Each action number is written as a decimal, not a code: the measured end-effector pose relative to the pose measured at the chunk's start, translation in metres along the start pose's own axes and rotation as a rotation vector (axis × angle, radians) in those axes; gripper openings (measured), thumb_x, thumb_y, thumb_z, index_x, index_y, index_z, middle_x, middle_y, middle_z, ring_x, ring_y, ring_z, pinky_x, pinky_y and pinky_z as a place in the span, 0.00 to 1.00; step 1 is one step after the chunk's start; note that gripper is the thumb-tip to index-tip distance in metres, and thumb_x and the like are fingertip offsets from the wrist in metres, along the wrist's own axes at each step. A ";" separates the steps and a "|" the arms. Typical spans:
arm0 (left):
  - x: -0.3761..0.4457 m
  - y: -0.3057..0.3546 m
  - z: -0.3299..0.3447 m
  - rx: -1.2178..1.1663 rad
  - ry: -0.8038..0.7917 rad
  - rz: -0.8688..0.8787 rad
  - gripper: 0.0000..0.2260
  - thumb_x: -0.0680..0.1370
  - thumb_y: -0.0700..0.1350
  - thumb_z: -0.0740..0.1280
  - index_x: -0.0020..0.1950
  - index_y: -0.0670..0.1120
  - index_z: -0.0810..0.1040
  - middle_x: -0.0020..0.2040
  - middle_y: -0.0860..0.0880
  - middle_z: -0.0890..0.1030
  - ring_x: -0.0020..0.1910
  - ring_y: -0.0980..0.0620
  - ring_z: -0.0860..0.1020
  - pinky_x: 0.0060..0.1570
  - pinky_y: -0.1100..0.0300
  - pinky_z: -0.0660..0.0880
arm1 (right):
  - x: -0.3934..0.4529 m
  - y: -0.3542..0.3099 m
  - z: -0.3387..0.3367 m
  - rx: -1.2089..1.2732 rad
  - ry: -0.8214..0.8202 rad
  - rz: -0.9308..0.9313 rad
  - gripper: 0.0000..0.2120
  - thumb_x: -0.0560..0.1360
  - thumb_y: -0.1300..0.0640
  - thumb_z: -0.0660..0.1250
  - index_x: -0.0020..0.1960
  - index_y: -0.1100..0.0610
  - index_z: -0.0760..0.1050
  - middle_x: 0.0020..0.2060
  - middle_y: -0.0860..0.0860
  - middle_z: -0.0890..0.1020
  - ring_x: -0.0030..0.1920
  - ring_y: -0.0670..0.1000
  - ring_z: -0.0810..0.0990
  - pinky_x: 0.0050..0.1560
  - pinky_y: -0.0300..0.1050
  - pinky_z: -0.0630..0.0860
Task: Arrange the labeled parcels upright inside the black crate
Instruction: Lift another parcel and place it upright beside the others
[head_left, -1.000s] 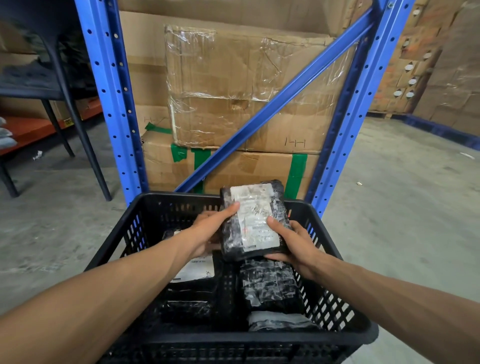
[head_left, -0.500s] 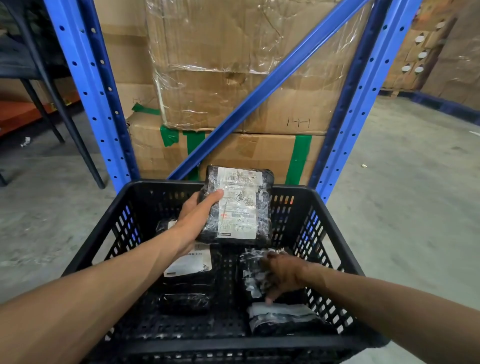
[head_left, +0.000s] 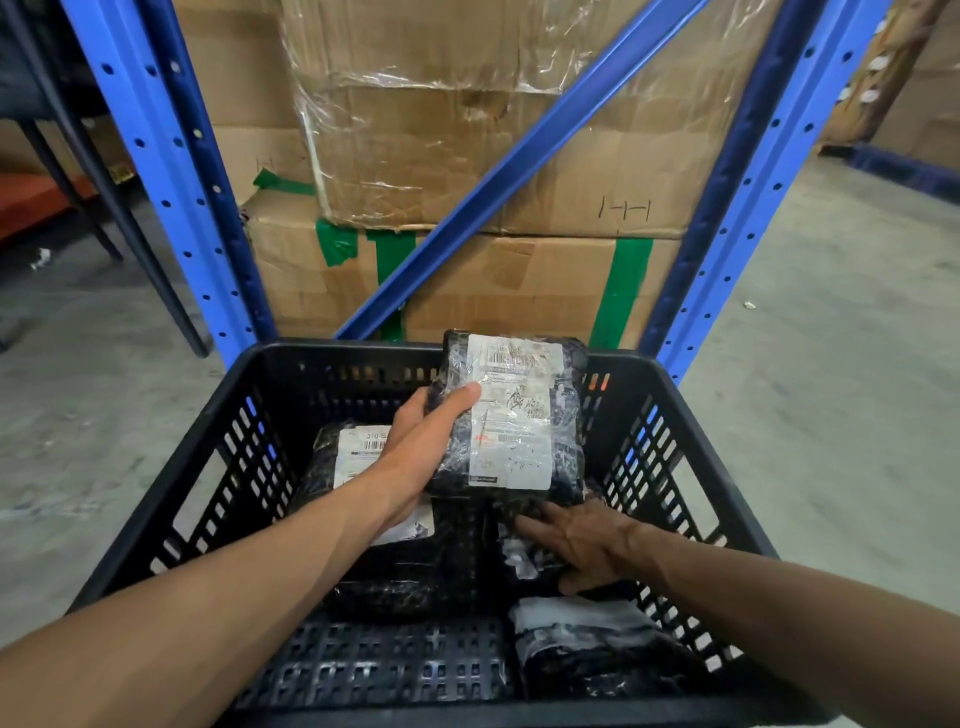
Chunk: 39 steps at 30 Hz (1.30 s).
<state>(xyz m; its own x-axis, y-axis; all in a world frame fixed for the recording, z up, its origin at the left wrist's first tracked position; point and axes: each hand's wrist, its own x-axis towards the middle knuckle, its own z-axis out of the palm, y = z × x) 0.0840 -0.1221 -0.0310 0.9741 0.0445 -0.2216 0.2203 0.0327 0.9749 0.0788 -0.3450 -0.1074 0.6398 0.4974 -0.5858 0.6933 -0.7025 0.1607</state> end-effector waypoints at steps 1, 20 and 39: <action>0.000 0.001 0.000 -0.007 0.009 0.007 0.12 0.73 0.60 0.72 0.53 0.57 0.81 0.50 0.61 0.85 0.53 0.60 0.80 0.51 0.62 0.73 | 0.000 -0.001 -0.002 0.026 0.021 -0.002 0.42 0.77 0.46 0.66 0.82 0.44 0.44 0.76 0.64 0.65 0.67 0.64 0.75 0.65 0.59 0.73; -0.001 0.005 -0.022 -0.108 0.189 -0.009 0.44 0.72 0.66 0.68 0.81 0.52 0.55 0.81 0.54 0.57 0.78 0.51 0.58 0.72 0.49 0.57 | 0.003 -0.004 -0.005 -0.196 0.107 -0.043 0.36 0.77 0.34 0.59 0.77 0.30 0.43 0.82 0.60 0.49 0.79 0.71 0.53 0.69 0.71 0.65; -0.010 0.015 -0.024 -0.104 0.161 -0.001 0.44 0.73 0.64 0.69 0.82 0.52 0.53 0.81 0.52 0.57 0.78 0.49 0.58 0.72 0.49 0.57 | 0.002 -0.010 0.014 -0.163 0.293 0.186 0.44 0.72 0.56 0.70 0.74 0.42 0.42 0.76 0.63 0.57 0.71 0.67 0.65 0.67 0.69 0.64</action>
<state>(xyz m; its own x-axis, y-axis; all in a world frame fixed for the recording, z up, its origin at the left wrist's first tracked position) 0.0763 -0.0979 -0.0150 0.9513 0.2038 -0.2312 0.2066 0.1350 0.9691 0.0684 -0.3439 -0.1208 0.8111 0.5097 -0.2868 0.5848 -0.7160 0.3812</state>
